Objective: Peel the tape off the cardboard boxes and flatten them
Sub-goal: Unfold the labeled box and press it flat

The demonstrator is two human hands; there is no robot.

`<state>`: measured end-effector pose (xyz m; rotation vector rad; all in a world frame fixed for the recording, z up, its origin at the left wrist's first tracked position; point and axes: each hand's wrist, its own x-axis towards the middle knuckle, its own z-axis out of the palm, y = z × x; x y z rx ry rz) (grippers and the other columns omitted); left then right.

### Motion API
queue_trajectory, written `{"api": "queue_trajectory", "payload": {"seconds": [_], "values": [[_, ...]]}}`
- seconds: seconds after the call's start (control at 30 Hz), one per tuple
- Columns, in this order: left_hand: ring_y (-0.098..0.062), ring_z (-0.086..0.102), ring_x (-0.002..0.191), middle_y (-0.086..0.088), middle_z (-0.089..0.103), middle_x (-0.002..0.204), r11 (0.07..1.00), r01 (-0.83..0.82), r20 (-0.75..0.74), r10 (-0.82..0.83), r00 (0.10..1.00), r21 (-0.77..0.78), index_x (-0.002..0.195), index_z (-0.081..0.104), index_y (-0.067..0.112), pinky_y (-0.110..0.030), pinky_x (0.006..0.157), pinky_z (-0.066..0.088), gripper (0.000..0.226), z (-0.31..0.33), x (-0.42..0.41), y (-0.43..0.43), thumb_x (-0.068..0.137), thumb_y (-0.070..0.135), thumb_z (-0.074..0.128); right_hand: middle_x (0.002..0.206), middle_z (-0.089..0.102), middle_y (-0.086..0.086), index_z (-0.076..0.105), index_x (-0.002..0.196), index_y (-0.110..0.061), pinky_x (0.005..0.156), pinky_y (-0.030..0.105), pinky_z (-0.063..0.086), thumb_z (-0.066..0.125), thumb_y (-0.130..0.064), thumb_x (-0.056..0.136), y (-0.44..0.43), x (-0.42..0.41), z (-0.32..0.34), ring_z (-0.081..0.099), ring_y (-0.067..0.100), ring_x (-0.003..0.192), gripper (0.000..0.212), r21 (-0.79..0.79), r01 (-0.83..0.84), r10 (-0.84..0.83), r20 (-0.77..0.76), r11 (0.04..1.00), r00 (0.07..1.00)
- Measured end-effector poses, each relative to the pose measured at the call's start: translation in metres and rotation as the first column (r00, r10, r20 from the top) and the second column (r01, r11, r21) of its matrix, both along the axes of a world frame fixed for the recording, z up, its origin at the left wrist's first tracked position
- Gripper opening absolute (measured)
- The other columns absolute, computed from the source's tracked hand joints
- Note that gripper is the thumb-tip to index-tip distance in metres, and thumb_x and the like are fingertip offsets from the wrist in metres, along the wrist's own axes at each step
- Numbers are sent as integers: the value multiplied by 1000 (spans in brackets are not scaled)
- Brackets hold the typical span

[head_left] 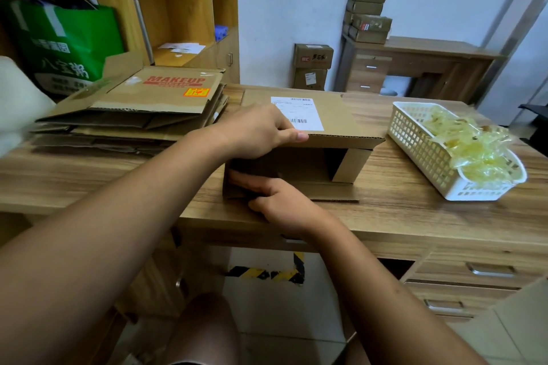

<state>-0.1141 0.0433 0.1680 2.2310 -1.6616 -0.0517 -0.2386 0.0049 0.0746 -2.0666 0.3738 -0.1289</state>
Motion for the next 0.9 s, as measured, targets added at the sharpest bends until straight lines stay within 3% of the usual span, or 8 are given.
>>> {"api": "queue_trajectory", "payload": {"seconds": [0.1, 0.23, 0.3, 0.37, 0.43, 0.5, 0.73, 0.9], "values": [[-17, 55, 70, 3, 62, 70, 1000, -9, -5, 8, 1000, -13, 85, 74, 27, -33, 58, 36, 52, -5, 2, 0, 89, 72, 50, 158, 42, -14, 43, 150, -46, 126, 41, 21, 46, 0, 92, 2, -1, 1, 31, 12, 150, 74, -73, -9, 10, 11, 997, 1000], [-18, 50, 64, 1, 54, 61, 1000, -22, -10, 22, 1000, -11, 82, 68, 17, -33, 58, 33, 59, -6, 3, 0, 87, 74, 50, 138, 64, -5, 51, 147, -40, 102, 45, 50, 47, -1, 95, -3, -6, -1, 60, 33, 123, 64, 32, 103, -105, 83, 994, 991], [-19, 48, 64, -2, 54, 62, 1000, -11, -35, 11, 999, -6, 79, 64, 15, -33, 57, 32, 60, -5, 4, 0, 88, 72, 51, 134, 66, -8, 54, 145, -34, 88, 29, 56, 48, -2, 95, -11, -13, -1, 66, 19, 112, 59, 116, 199, -214, 130, 973, 968], [-18, 54, 69, -1, 61, 67, 1000, 10, -45, -10, 999, -1, 80, 68, 19, -32, 59, 36, 56, -5, 5, 0, 88, 72, 51, 136, 64, -13, 55, 145, -31, 97, 22, 51, 50, -3, 94, -19, -22, 0, 62, 2, 117, 58, 249, 285, -334, 181, 926, 925], [-16, 57, 75, 1, 64, 72, 1000, 17, -50, -17, 999, -4, 83, 72, 29, -32, 64, 41, 49, -6, 5, 0, 88, 73, 51, 136, 63, -14, 54, 146, -30, 112, 32, 43, 52, -5, 92, -28, -33, -1, 57, 2, 126, 59, 335, 373, -456, 218, 865, 863], [-18, 58, 82, 2, 68, 82, 1000, 14, -64, -14, 998, -4, 88, 74, 34, -33, 73, 47, 46, -7, 3, -2, 87, 73, 50, 141, 60, -13, 51, 148, -28, 118, 39, 38, 53, -5, 92, -35, -42, -1, 53, 6, 132, 61, 343, 434, -525, 239, 833, 817], [-20, 60, 88, -7, 71, 97, 1000, -7, -41, 7, 999, 9, 98, 73, 21, -28, 72, 44, 60, -11, 0, -13, 87, 75, 50, 144, 56, -18, 40, 152, -41, 117, 42, 39, 56, -26, 81, -33, -60, 0, 51, 7, 133, 74, 378, 493, -593, 217, 784, 776], [-17, 60, 87, 0, 71, 97, 1000, -13, -66, 14, 998, 21, 99, 75, 26, -30, 76, 47, 56, -11, 0, -12, 86, 74, 50, 149, 51, -15, 32, 156, -37, 116, 36, 40, 57, -18, 87, -34, -78, -10, 51, 1, 130, 76, 474, 526, -673, 216, 706, 708]]}}
